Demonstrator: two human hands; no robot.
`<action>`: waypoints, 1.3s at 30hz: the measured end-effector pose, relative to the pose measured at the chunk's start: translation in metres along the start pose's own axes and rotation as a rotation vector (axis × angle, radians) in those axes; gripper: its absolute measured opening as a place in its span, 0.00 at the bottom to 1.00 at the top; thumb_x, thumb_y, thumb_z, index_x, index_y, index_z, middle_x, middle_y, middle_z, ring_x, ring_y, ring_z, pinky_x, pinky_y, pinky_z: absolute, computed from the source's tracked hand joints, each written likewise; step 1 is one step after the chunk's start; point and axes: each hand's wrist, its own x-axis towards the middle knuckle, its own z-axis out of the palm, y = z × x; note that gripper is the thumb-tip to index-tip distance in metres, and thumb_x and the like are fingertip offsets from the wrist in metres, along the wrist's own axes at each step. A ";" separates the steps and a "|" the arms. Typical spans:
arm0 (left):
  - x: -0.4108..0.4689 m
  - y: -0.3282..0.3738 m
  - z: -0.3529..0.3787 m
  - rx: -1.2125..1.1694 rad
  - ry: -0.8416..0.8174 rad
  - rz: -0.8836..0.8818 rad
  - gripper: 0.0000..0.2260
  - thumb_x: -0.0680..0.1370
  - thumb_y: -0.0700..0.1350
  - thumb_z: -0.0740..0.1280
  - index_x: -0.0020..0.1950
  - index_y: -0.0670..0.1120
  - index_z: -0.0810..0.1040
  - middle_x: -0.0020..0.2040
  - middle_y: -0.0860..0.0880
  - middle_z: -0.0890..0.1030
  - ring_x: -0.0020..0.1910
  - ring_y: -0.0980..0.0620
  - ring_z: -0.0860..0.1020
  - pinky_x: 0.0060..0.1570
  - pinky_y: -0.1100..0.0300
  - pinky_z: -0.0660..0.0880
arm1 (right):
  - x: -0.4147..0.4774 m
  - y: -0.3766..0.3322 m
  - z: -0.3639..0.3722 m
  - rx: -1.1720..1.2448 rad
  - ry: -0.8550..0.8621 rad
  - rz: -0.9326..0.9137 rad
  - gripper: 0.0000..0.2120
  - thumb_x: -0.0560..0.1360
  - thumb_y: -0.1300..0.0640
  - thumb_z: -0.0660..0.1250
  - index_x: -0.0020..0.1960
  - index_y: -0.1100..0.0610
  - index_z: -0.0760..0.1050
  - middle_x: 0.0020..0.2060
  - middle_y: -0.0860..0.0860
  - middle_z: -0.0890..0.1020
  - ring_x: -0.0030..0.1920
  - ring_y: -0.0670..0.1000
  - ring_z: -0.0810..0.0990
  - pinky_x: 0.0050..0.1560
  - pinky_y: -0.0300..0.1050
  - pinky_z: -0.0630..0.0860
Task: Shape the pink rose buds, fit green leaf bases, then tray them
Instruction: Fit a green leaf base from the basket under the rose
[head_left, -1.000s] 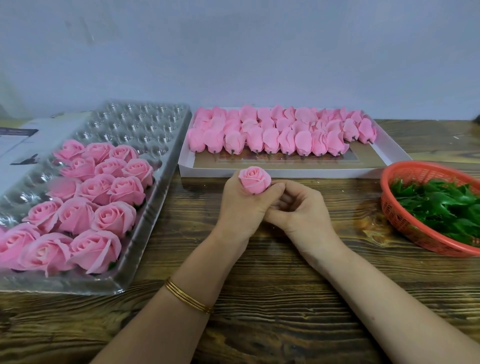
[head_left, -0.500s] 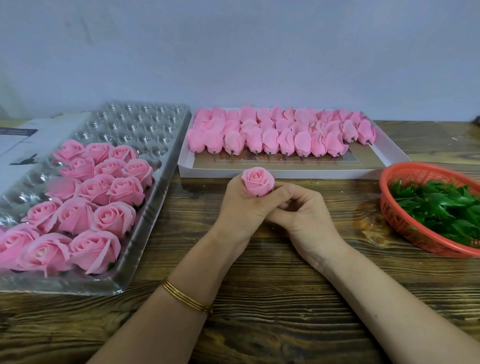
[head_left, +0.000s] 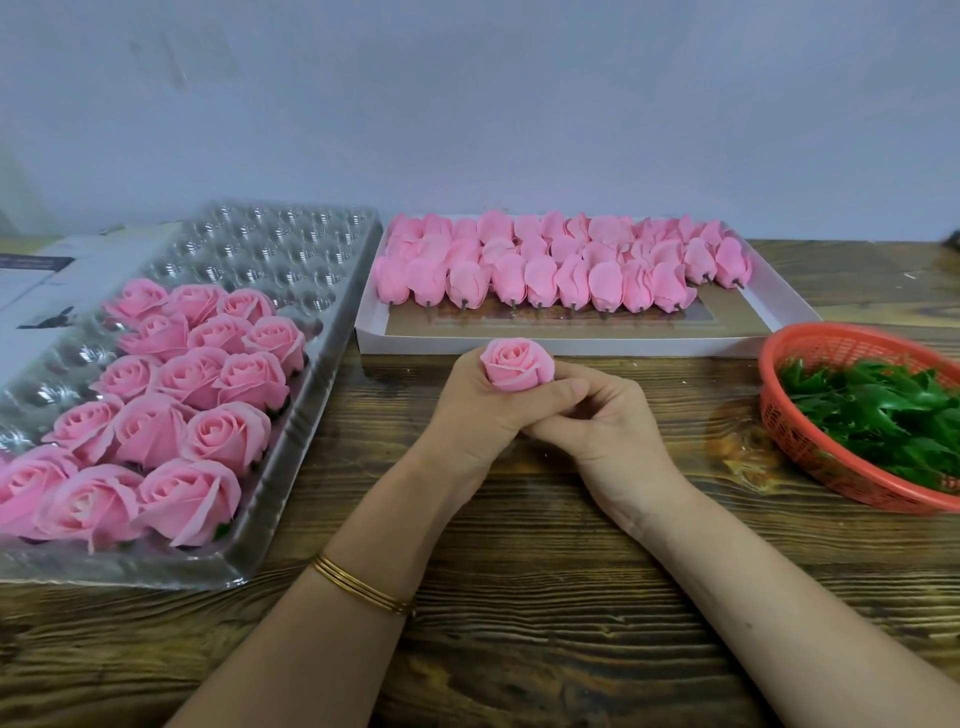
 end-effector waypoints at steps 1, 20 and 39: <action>0.000 0.000 0.000 -0.003 0.003 0.000 0.05 0.72 0.29 0.72 0.43 0.38 0.80 0.37 0.44 0.81 0.36 0.53 0.79 0.32 0.65 0.76 | 0.000 0.000 0.000 -0.002 0.005 -0.004 0.19 0.66 0.80 0.68 0.52 0.63 0.82 0.43 0.60 0.85 0.42 0.58 0.80 0.44 0.44 0.81; 0.002 0.015 0.003 0.680 0.355 -0.042 0.32 0.58 0.71 0.74 0.53 0.55 0.73 0.52 0.54 0.77 0.48 0.59 0.77 0.47 0.60 0.76 | 0.006 0.010 -0.005 -0.228 0.087 -0.084 0.16 0.63 0.71 0.75 0.37 0.49 0.83 0.27 0.48 0.77 0.31 0.44 0.73 0.35 0.38 0.73; 0.001 0.028 -0.005 0.964 0.182 0.022 0.09 0.70 0.49 0.76 0.40 0.54 0.76 0.41 0.56 0.78 0.44 0.53 0.77 0.44 0.56 0.74 | 0.006 0.012 -0.007 -0.369 0.124 -0.065 0.20 0.64 0.72 0.77 0.46 0.49 0.82 0.32 0.46 0.80 0.31 0.43 0.74 0.41 0.41 0.76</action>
